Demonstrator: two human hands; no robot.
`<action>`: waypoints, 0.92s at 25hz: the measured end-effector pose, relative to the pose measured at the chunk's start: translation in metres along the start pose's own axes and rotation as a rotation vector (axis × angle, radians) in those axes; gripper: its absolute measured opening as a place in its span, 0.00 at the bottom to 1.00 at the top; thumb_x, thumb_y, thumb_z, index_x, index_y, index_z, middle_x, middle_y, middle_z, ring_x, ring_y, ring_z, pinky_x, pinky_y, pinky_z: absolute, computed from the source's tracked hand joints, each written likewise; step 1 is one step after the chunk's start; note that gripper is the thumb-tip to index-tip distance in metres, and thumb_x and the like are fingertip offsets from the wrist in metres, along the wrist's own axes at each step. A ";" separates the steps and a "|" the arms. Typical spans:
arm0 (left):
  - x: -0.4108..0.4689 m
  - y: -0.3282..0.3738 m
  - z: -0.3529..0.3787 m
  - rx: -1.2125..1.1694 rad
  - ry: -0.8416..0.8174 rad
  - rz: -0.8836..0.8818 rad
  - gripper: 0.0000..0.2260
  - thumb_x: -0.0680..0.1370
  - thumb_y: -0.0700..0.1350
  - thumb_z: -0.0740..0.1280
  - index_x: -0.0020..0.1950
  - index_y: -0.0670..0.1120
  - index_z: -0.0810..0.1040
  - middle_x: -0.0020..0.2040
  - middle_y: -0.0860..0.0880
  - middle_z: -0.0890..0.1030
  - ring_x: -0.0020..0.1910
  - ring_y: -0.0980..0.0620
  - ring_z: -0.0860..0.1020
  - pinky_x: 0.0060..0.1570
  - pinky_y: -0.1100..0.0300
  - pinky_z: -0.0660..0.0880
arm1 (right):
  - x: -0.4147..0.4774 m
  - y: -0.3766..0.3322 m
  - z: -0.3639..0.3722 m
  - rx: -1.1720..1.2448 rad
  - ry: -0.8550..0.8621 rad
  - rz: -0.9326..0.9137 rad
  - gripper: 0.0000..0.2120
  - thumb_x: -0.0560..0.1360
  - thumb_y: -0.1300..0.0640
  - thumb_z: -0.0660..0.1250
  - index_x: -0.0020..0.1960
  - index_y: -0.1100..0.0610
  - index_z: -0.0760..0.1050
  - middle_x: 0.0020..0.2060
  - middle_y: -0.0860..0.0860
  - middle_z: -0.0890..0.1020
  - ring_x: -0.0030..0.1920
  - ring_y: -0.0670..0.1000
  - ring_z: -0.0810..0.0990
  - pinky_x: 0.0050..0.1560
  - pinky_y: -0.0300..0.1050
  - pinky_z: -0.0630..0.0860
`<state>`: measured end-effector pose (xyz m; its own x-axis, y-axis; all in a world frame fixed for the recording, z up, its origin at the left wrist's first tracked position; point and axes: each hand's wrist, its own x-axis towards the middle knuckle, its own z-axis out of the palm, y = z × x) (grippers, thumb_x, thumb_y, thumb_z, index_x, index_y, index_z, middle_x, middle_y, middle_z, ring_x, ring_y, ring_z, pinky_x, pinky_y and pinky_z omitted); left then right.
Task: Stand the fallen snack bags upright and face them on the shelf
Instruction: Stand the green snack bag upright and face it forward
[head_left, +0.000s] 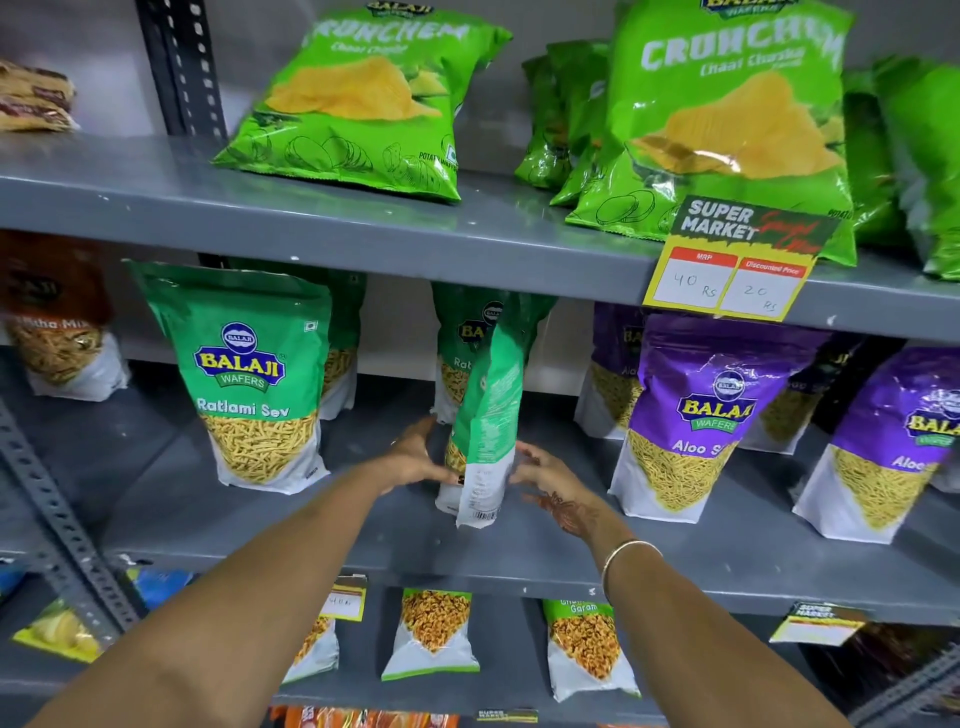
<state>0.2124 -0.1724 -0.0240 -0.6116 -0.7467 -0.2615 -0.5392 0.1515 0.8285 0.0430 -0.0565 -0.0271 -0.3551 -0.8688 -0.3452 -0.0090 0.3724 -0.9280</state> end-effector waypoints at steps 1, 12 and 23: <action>-0.002 0.003 0.003 -0.018 -0.021 -0.003 0.48 0.66 0.40 0.76 0.77 0.46 0.49 0.78 0.46 0.55 0.76 0.47 0.56 0.73 0.55 0.58 | -0.004 -0.002 -0.001 -0.032 -0.071 -0.001 0.26 0.72 0.66 0.66 0.67 0.51 0.65 0.54 0.46 0.75 0.58 0.50 0.72 0.55 0.45 0.72; 0.000 0.010 0.005 -0.037 -0.070 -0.072 0.37 0.73 0.32 0.65 0.77 0.49 0.52 0.72 0.44 0.69 0.70 0.46 0.66 0.62 0.53 0.67 | -0.004 -0.005 0.020 -0.270 0.035 -0.114 0.43 0.62 0.55 0.79 0.67 0.59 0.57 0.60 0.52 0.72 0.63 0.51 0.72 0.65 0.47 0.70; 0.023 0.028 -0.009 -0.036 -0.162 -0.057 0.43 0.67 0.31 0.72 0.76 0.45 0.53 0.75 0.46 0.63 0.75 0.47 0.60 0.75 0.52 0.55 | 0.007 -0.010 -0.021 -0.221 -0.143 -0.099 0.47 0.60 0.57 0.79 0.71 0.56 0.55 0.67 0.52 0.71 0.66 0.52 0.73 0.59 0.47 0.77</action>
<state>0.1890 -0.1913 -0.0023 -0.6675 -0.6388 -0.3825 -0.5565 0.0868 0.8263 0.0212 -0.0593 -0.0169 -0.2068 -0.9358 -0.2854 -0.2459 0.3321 -0.9107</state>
